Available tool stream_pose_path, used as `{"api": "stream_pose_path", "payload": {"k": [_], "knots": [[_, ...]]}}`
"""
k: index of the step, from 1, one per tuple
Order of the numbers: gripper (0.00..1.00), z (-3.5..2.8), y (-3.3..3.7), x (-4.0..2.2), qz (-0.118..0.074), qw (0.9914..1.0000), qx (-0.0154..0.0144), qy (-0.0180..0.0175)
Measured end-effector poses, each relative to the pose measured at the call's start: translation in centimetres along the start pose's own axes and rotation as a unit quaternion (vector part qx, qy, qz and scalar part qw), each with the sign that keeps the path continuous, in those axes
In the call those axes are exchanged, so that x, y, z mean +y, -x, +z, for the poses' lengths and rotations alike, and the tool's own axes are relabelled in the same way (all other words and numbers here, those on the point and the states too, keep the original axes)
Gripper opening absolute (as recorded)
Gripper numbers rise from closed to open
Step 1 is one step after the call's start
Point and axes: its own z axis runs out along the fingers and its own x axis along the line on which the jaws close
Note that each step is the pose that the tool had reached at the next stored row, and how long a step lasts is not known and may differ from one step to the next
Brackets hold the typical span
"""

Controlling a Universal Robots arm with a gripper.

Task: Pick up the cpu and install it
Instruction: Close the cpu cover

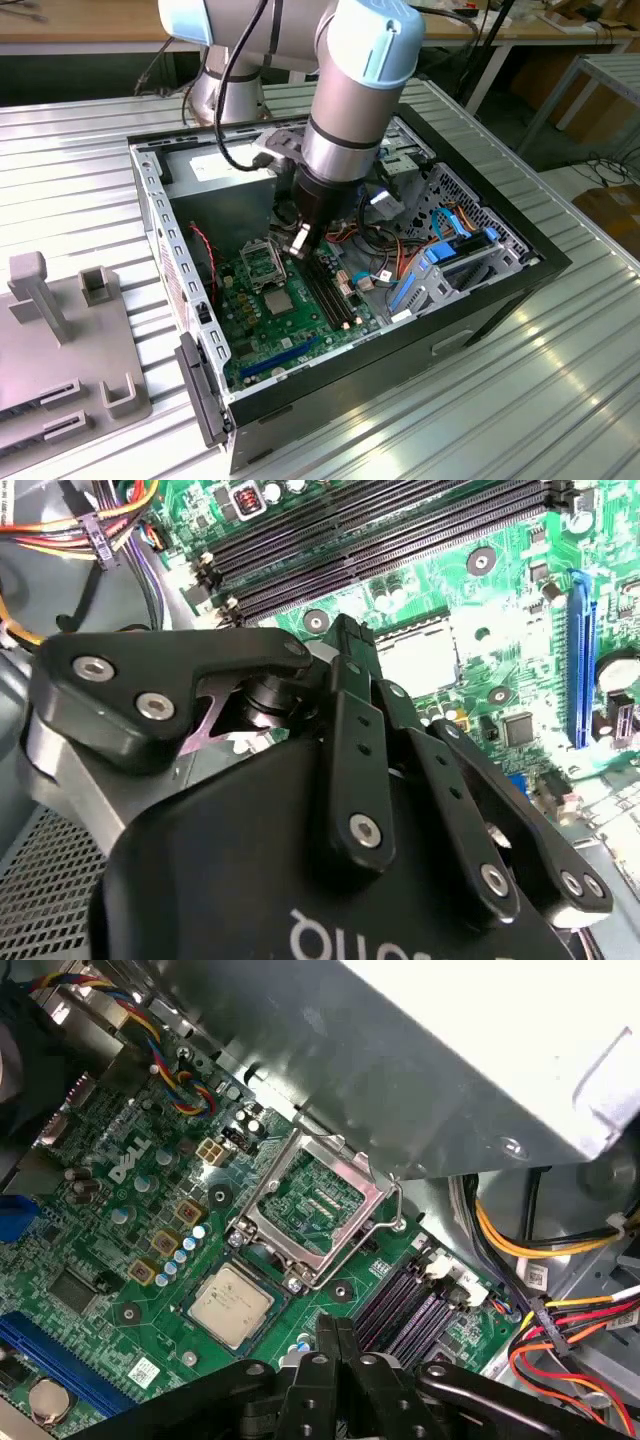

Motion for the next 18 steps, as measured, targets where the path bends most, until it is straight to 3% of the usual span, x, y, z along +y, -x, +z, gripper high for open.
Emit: {"api": "stream_pose_path", "payload": {"k": [1, 2, 4, 11, 13, 16, 17, 18], "knots": [[0.11, -0.01, 0.37, 0.52, -0.011, 0.99994, -0.0007, -0.0011], [0.11, -0.03, 1.28, 1.66, -0.012, 0.99992, -0.0013, -0.0025], [0.11, -0.04, 1.7, 2.19, -0.012, 0.99992, -0.0014, -0.0026], [0.11, -0.05, 2.01, 2.57, -0.013, 0.9999, -0.0022, -0.0032], [0.11, -0.05, 2.03, 2.61, -0.014, 0.99989, -0.0036, -0.0022], [0.11, -0.05, 2.02, 2.61, -0.015, 0.99981, -0.0124, 0.0026], [0.11, -0.05, 1.94, 2.5, -0.015, 0.99967, -0.0196, 0.0067], [0.11, -0.04, 1.81, 2.33, -0.015, 0.9994, -0.0278, 0.0139]]}}
